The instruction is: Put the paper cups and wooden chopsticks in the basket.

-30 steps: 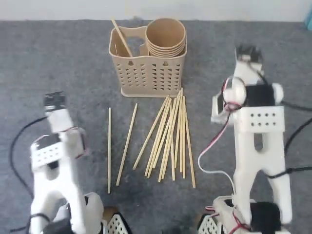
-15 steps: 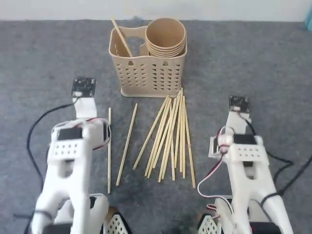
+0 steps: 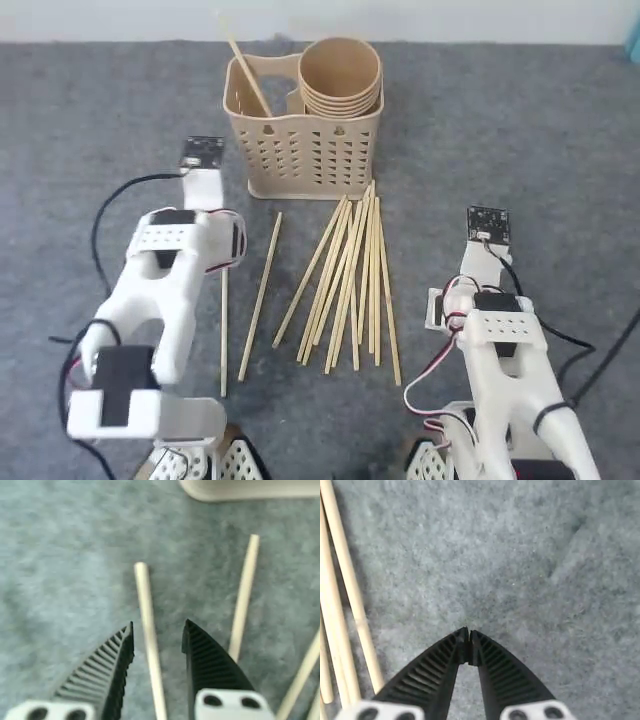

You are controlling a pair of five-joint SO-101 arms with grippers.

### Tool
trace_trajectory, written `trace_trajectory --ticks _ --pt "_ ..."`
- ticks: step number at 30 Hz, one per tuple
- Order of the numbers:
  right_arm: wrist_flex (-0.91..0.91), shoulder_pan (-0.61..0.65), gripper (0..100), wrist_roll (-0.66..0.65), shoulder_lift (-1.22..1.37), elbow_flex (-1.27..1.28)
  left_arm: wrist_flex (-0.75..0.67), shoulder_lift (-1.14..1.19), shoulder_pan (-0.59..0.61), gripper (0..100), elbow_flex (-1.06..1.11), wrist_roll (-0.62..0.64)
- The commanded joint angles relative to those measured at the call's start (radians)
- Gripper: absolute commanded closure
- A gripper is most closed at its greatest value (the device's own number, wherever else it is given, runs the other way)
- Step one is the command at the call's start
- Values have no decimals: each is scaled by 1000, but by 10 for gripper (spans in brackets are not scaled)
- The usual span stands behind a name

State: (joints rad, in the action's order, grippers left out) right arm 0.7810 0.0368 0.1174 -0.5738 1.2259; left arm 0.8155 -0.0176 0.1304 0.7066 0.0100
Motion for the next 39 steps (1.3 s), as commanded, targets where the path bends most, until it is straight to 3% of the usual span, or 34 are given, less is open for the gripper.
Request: trace_trajectory --ticks 1,7,22,25,29,39 --pt "-18 -5 991 -11 -38 -8 -18 28 -26 862 -53 9" --pt "-18 -5 991 -12 -38 -6 -14 52 -11 984 -64 9" --pt "-18 -5 991 -54 -38 -5 51 54 9 825 -67 2" --pt "-16 -10 991 -54 -38 -5 49 54 9 855 -62 3" --pt "-16 -10 991 -54 -38 -5 51 81 -2 984 -62 3" --pt "-16 -12 991 -54 -38 -5 187 190 -9 987 -170 2"
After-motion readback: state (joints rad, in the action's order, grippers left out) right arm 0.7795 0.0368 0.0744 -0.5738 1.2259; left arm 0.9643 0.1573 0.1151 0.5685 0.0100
